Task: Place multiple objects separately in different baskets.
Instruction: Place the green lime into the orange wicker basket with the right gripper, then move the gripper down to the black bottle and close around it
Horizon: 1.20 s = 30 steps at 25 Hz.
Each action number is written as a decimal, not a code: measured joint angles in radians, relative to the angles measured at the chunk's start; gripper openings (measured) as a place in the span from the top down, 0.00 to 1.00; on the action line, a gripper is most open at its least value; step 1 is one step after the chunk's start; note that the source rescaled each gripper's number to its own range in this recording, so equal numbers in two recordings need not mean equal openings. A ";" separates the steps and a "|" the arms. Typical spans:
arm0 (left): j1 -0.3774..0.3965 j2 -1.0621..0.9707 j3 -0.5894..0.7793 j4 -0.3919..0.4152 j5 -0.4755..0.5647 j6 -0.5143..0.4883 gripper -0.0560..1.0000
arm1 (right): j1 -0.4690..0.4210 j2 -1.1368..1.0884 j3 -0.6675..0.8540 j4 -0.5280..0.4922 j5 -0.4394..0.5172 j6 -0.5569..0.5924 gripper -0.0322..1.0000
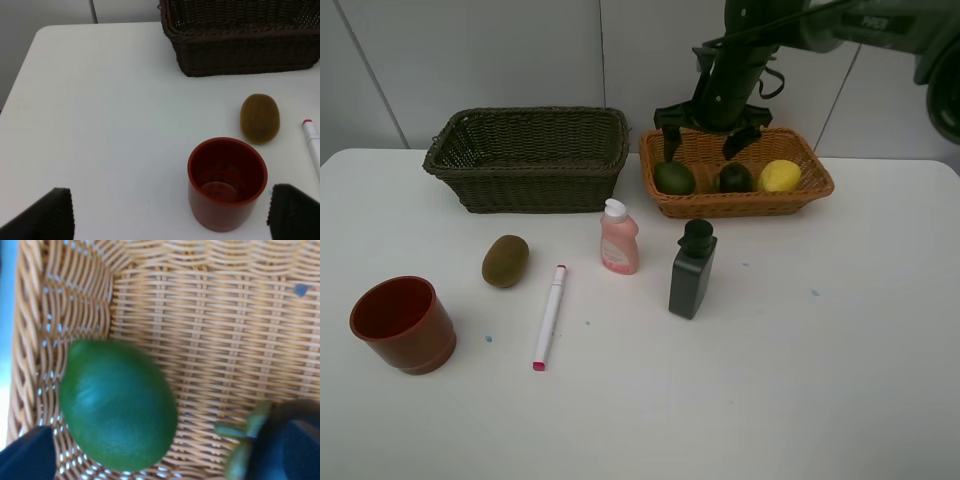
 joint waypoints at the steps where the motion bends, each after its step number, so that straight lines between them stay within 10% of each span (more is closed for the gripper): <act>1: 0.000 0.000 0.000 0.000 0.000 0.000 0.00 | 0.000 -0.009 0.000 0.000 0.007 0.000 0.00; 14: 0.000 0.000 0.000 0.000 0.000 0.000 0.00 | 0.001 -0.188 0.000 -0.008 0.170 0.254 0.01; 22: 0.000 0.000 0.000 0.000 0.000 0.000 0.00 | 0.071 -0.311 0.007 -0.054 0.174 0.475 0.21; 30: 0.000 0.000 0.000 0.000 0.000 0.000 0.00 | 0.108 -0.441 0.302 -0.062 0.174 0.535 0.24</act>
